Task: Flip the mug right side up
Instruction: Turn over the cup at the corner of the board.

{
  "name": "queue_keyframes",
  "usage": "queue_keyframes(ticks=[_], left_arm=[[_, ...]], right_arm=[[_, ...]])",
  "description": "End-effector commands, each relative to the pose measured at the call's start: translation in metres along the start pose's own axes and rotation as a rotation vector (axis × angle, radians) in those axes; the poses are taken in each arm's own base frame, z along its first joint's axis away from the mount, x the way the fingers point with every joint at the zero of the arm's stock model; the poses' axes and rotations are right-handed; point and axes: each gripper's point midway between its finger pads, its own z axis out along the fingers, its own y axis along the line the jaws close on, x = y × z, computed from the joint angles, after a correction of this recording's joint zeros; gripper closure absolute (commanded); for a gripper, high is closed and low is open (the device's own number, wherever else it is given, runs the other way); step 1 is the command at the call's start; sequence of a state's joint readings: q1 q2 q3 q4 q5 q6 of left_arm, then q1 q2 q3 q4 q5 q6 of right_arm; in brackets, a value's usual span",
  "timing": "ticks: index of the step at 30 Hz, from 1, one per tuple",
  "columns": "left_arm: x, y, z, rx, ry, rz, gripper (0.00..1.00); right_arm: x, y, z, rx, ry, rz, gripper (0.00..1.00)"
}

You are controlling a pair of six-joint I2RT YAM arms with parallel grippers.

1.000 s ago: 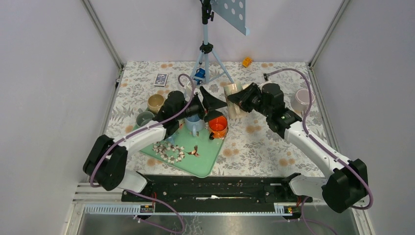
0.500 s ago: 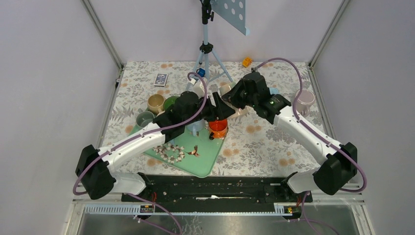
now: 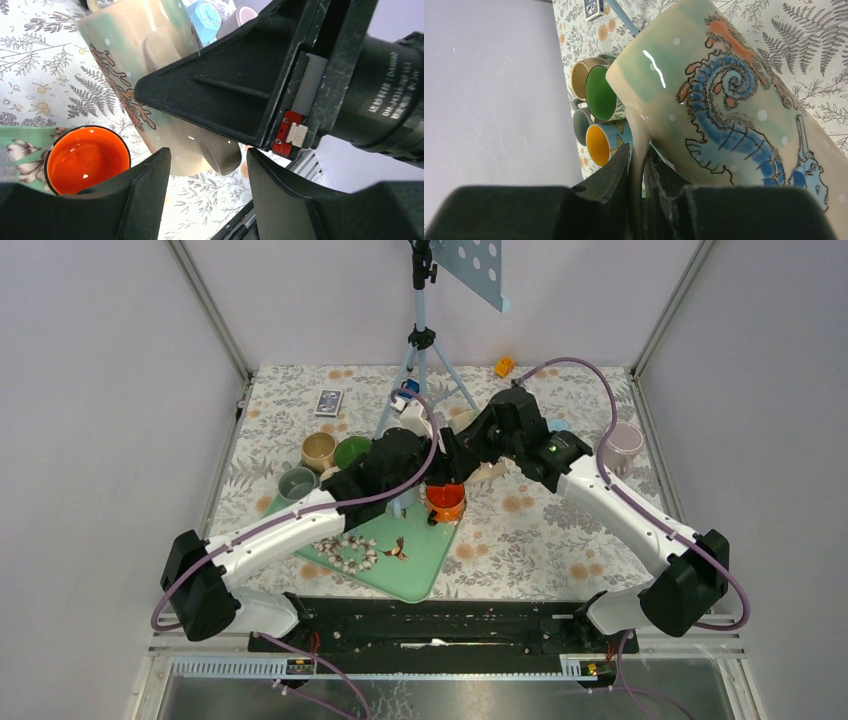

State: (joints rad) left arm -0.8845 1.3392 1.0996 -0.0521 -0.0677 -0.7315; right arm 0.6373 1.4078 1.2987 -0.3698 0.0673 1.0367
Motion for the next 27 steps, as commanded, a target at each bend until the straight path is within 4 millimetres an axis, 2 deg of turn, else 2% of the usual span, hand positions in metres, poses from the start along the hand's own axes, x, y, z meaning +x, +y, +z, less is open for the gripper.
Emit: queue_keyframes(ticks=[1,8,11,17,27], left_arm=[[-0.019,-0.018,0.003,0.026,-0.079,0.027,0.39],[-0.029,-0.003,0.005,-0.077,-0.188,0.033,0.48],[-0.033,0.006,0.004,-0.127,-0.229,0.032,0.54],[-0.043,0.022,0.0,-0.204,-0.293,0.049,0.61],[-0.042,0.042,0.003,-0.291,-0.318,0.09,0.62]], right_arm=[[-0.03,0.059,-0.023,-0.166,-0.108,0.037,1.0],[-0.025,0.069,-0.026,-0.16,-0.082,0.081,1.0],[-0.023,0.071,-0.026,-0.158,-0.079,0.091,1.0],[-0.017,0.069,-0.025,-0.152,-0.062,0.103,1.0],[-0.009,0.076,-0.026,-0.171,-0.037,0.125,1.0]])
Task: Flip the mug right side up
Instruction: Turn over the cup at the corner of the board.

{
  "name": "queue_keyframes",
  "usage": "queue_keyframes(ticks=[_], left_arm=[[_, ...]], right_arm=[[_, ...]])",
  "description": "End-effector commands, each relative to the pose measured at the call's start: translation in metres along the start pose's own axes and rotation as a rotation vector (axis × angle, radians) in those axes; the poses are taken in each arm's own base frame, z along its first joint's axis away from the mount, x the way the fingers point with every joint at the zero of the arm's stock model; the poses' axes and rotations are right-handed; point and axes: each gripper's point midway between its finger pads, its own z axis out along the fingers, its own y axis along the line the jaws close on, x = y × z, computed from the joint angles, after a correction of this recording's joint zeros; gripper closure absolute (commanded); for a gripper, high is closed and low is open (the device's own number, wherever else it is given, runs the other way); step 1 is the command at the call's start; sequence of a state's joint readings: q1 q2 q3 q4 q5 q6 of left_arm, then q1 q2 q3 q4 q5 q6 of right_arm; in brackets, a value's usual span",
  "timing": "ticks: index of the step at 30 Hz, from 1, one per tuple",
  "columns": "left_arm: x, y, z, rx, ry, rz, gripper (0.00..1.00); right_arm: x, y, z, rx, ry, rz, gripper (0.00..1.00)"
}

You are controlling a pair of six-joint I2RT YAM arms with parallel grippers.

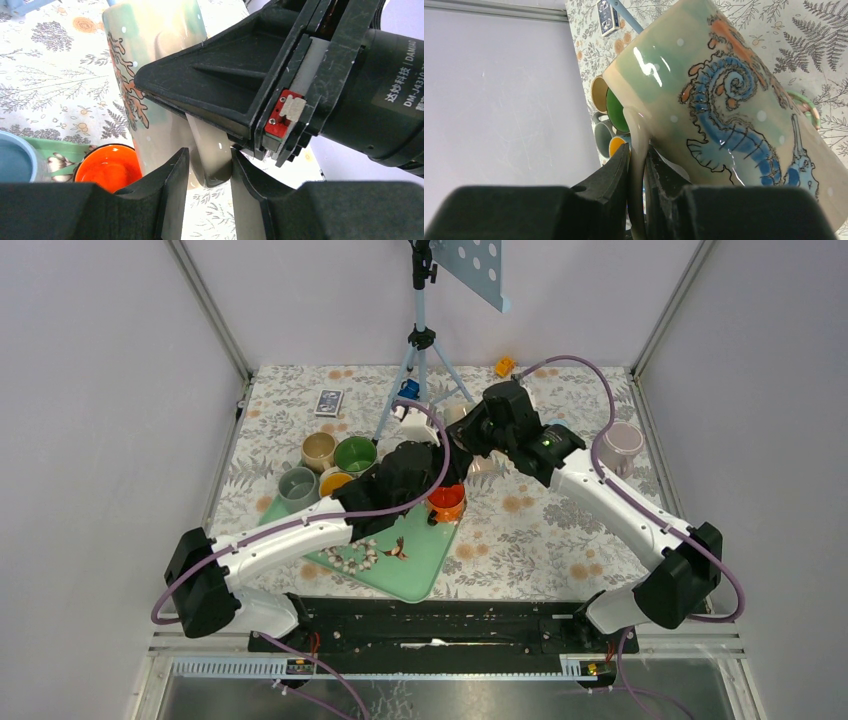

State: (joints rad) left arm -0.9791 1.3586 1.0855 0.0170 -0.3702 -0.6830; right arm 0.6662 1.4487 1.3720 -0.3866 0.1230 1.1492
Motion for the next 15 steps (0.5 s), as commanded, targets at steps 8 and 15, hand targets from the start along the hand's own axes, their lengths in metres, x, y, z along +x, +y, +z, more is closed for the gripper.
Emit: queue_keyframes(ticks=[8,15], left_arm=[[-0.038,0.049,0.01,-0.229,-0.195,0.076,0.62],[-0.044,0.054,0.01,-0.267,-0.222,0.101,0.7]], right_arm=[[0.007,0.056,-0.03,-0.175,0.032,0.066,1.0],[0.009,0.058,-0.033,-0.191,0.041,0.073,1.0]])
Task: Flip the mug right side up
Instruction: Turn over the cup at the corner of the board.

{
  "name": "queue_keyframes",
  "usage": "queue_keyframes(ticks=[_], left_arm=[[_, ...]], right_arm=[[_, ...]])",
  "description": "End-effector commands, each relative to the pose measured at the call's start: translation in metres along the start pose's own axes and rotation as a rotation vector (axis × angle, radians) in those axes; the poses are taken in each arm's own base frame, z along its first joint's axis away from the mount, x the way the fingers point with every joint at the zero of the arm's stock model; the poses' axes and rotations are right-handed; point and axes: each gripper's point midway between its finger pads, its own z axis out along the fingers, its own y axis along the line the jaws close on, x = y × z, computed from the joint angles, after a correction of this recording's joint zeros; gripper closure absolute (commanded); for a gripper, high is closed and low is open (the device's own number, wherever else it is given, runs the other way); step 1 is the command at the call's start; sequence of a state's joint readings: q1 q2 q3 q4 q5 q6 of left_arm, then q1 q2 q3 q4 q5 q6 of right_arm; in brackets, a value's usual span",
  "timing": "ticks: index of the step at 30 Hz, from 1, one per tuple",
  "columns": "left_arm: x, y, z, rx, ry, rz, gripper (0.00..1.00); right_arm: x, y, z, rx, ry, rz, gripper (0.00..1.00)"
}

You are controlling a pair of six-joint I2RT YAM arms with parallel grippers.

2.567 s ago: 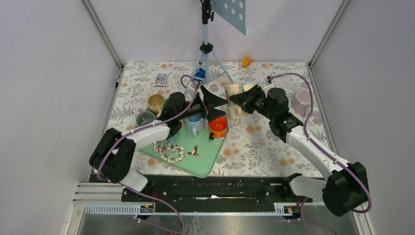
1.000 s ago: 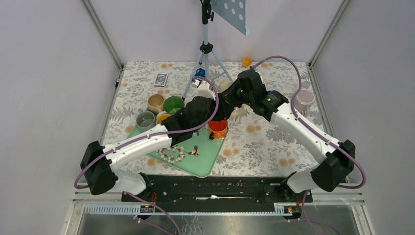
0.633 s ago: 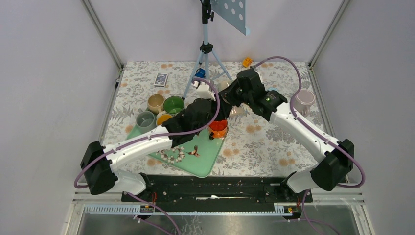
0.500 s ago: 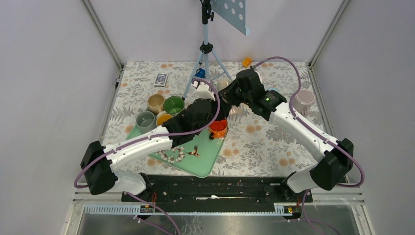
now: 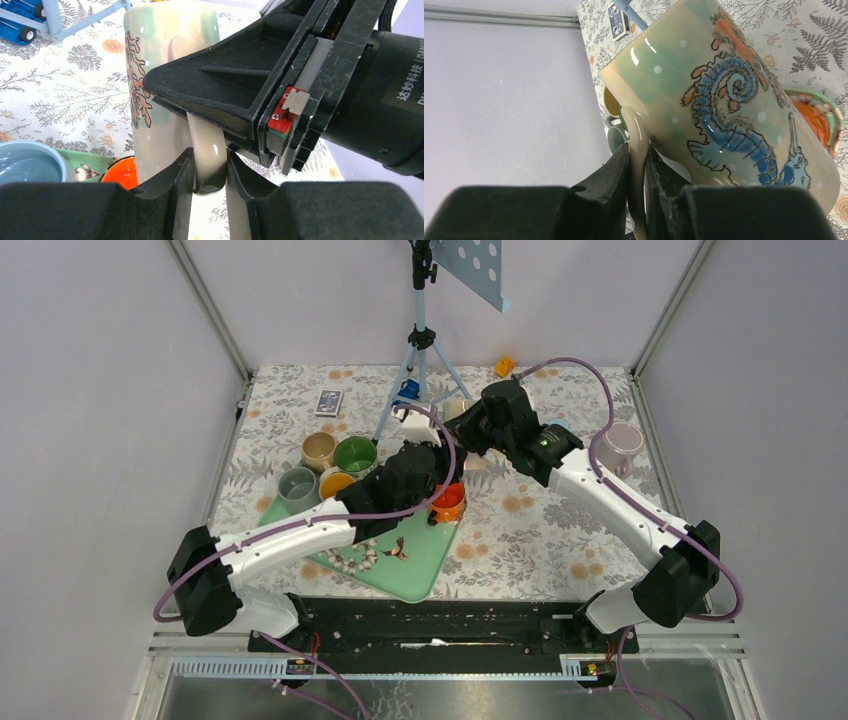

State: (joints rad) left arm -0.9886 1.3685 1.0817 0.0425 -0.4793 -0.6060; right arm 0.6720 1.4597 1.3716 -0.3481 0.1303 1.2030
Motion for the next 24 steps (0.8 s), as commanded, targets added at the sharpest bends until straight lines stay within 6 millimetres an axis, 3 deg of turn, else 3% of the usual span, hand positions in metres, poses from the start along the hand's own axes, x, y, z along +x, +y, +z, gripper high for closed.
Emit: queue_keyframes(ticks=[1,9,13,24], left_arm=[[-0.033,0.042,0.012,-0.201,-0.15,0.031,0.73],[-0.047,0.041,0.005,-0.215,-0.163,0.04,1.0],[-0.052,0.034,0.0,-0.181,-0.153,0.032,1.0],[-0.071,0.014,-0.023,-0.077,-0.137,0.02,1.0]], right_arm=[[0.012,0.05,-0.037,-0.169,0.057,0.02,1.0],[0.012,0.048,-0.039,-0.187,0.052,-0.009,1.0],[0.014,0.043,-0.037,-0.196,0.049,-0.047,1.0],[0.011,0.038,-0.034,-0.254,-0.003,-0.172,0.71]])
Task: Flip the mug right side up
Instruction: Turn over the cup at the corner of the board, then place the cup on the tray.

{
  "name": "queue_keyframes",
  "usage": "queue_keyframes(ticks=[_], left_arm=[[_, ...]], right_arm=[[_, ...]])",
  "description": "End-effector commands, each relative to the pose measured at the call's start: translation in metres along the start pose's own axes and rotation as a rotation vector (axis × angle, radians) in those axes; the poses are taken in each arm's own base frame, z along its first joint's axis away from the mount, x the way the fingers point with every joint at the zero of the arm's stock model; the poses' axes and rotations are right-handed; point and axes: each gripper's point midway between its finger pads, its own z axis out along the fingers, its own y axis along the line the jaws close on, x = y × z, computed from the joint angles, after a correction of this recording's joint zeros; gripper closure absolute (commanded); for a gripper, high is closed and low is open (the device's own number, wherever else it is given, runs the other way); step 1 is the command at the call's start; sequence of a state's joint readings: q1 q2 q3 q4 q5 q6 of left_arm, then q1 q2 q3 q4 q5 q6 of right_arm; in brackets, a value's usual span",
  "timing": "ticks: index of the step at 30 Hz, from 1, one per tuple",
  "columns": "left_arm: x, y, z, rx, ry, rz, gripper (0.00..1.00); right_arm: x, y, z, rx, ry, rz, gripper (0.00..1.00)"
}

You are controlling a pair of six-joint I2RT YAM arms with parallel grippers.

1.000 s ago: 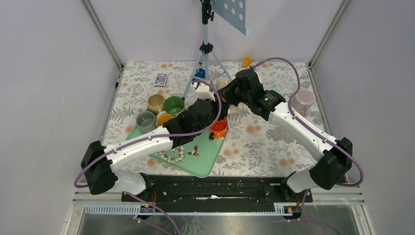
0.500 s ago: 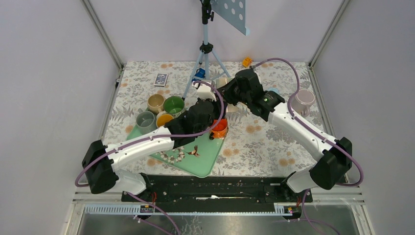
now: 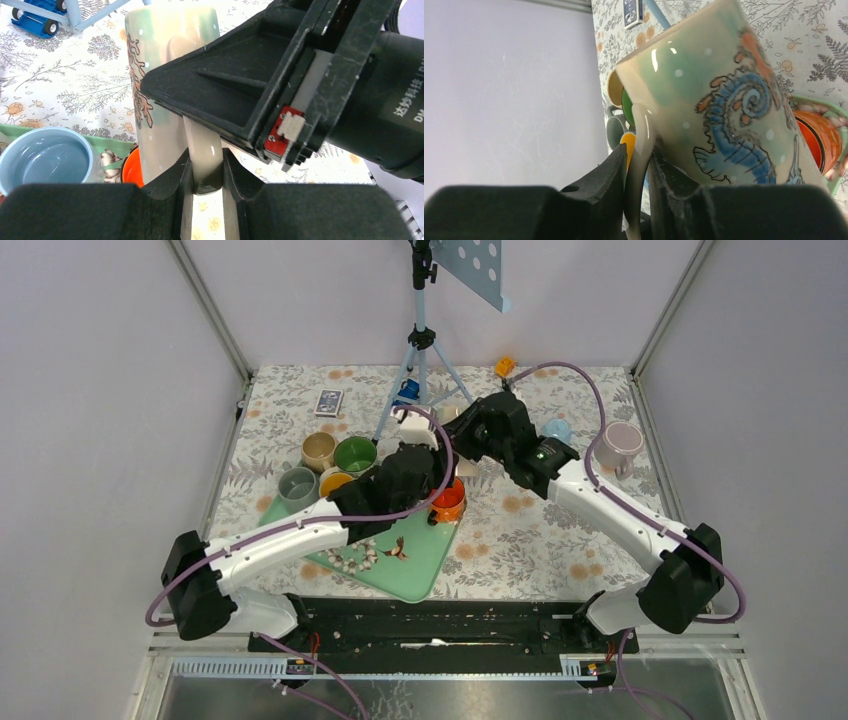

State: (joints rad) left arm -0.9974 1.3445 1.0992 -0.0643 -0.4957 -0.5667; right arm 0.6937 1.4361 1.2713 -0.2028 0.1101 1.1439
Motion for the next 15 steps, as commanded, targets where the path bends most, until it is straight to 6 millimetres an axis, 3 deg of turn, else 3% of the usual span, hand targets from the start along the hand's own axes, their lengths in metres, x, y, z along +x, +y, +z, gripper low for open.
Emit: queue_keyframes(ticks=[1,15], left_arm=[[-0.075,0.01,-0.016,-0.04,-0.174,-0.059,1.0],[-0.096,0.008,-0.041,-0.012,-0.172,-0.081,1.0]], right_arm=[[-0.005,0.042,-0.035,-0.183,-0.019,-0.12,0.69],[0.004,0.047,-0.033,-0.243,0.012,-0.193,0.6]])
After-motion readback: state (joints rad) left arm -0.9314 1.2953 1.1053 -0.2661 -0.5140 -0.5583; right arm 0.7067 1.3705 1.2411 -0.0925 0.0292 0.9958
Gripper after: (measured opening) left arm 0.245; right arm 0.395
